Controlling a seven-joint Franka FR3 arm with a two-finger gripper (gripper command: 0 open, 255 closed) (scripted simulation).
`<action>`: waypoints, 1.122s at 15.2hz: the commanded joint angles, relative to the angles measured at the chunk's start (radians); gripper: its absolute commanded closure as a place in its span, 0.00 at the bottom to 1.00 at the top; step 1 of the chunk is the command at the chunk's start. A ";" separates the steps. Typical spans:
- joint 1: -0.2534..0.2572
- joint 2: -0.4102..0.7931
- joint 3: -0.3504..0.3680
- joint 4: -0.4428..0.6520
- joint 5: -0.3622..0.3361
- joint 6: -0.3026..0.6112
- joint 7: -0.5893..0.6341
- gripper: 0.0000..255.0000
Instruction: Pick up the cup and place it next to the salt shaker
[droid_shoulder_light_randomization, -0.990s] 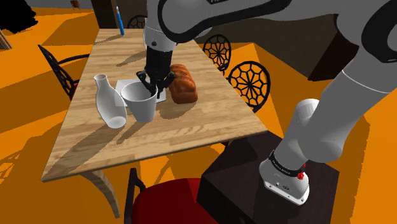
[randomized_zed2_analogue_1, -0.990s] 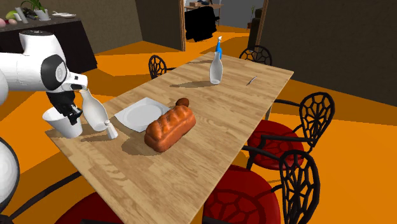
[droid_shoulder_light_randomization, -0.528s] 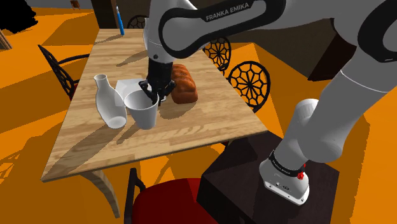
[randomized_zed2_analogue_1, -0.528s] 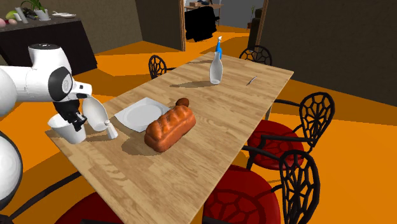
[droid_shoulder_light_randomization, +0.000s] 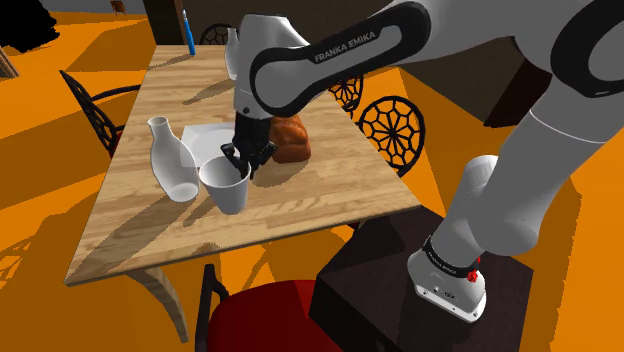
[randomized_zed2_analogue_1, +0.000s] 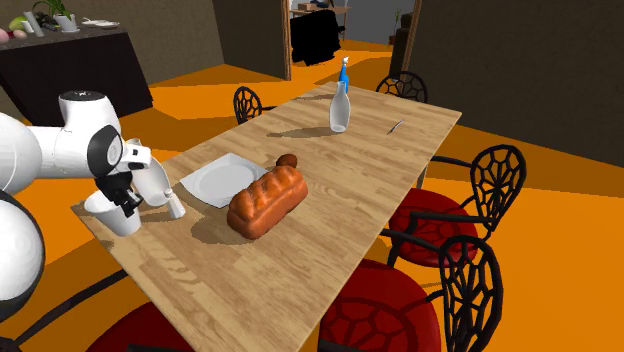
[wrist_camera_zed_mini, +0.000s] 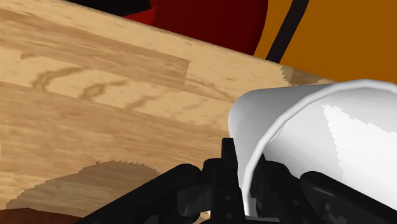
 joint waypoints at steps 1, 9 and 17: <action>0.001 0.009 0.001 -0.018 0.003 0.028 -0.005 1.00; 0.004 0.061 0.004 -0.071 0.017 0.131 -0.026 1.00; 0.005 0.075 0.005 -0.081 0.020 0.155 -0.031 1.00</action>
